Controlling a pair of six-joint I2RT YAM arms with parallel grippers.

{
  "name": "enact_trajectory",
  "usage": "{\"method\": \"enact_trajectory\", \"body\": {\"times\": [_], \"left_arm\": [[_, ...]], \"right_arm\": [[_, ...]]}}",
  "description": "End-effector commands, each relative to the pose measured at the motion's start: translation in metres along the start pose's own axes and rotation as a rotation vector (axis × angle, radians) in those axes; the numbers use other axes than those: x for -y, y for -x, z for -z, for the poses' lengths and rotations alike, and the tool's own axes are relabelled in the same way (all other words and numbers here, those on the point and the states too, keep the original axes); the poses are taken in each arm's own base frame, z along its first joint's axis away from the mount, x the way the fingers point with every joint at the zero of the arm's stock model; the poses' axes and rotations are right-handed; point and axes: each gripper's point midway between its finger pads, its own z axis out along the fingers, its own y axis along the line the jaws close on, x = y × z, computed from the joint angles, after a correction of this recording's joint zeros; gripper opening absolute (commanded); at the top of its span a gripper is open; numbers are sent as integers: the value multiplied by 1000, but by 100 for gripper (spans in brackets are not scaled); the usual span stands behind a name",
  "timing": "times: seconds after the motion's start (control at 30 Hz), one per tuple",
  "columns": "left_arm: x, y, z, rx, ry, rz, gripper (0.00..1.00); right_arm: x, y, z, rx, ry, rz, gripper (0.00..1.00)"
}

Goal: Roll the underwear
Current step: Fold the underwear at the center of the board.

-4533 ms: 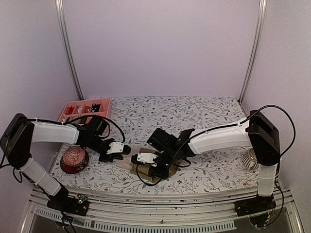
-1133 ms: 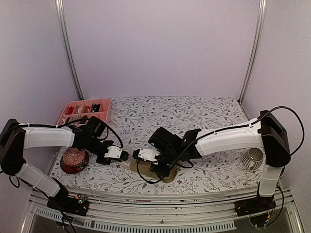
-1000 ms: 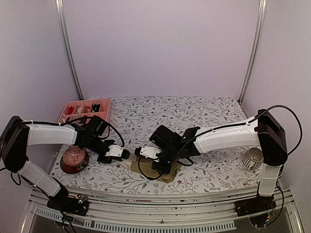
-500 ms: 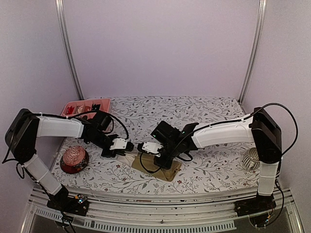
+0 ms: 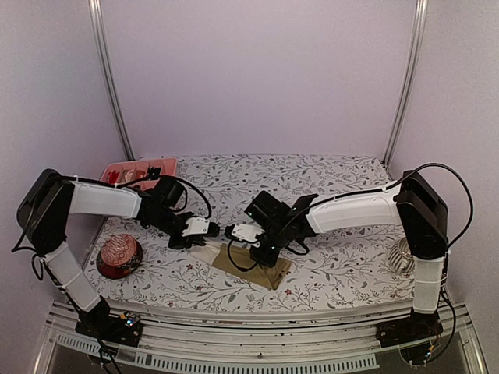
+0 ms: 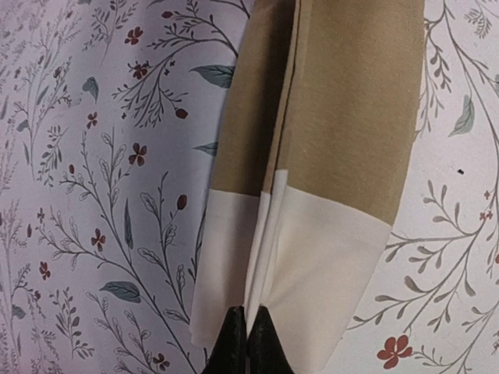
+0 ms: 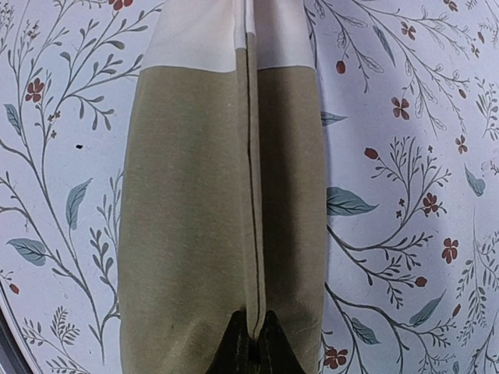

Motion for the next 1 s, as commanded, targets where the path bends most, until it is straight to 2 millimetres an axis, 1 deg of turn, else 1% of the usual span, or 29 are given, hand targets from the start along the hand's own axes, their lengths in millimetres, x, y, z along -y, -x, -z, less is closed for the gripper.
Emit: {"method": "enact_trajectory", "body": {"times": [0.0,0.13,0.2,0.23,0.3,0.37,0.4,0.43,0.5,0.53,0.57,0.7,0.77,0.83,0.87,0.9,0.97], "left_arm": [[-18,-5,0,-27,51,29,0],[-21,-10,-6,-42,62,43,0],[-22,-13,-9,-52,62,49,3],[-22,-13,-10,-55,62,51,7],[-26,-15,-11,-61,78,57,20],[-30,-16,-12,-66,100,61,28],[-32,-16,-11,-69,112,64,36],[-36,-17,-11,-77,131,68,43],[-41,-17,-8,-79,162,77,56],[-44,-17,-6,-81,183,81,60],[-46,-16,-4,-79,197,81,63],[-52,-13,6,-68,249,82,75],[-57,-12,12,-65,286,92,82],[-63,-10,18,-64,323,105,95],[-65,-9,22,-60,340,105,98],[-66,-8,25,-56,359,106,98],[-70,-4,33,-41,394,108,99]], "right_arm": [[8,-11,-7,-50,-20,-11,4],[10,-14,-10,-58,-20,-14,5],[11,-16,-13,-66,-21,-15,6],[11,-17,-15,-72,-24,-16,7],[14,-20,-18,-84,-41,-20,11],[17,-22,-20,-94,-57,-23,17],[18,-23,-20,-97,-63,-25,27],[19,-23,-20,-98,-72,-27,33],[22,-24,-19,-103,-88,-34,37],[24,-23,-18,-104,-96,-36,38],[26,-23,-16,-105,-110,-43,40],[33,-17,-4,-86,-153,-64,58],[40,-13,5,-73,-185,-73,65],[45,-10,14,-60,-220,-89,71],[46,-8,19,-50,-231,-96,73],[47,-6,25,-38,-241,-106,74],[44,-1,33,-9,-243,-108,75]]}}
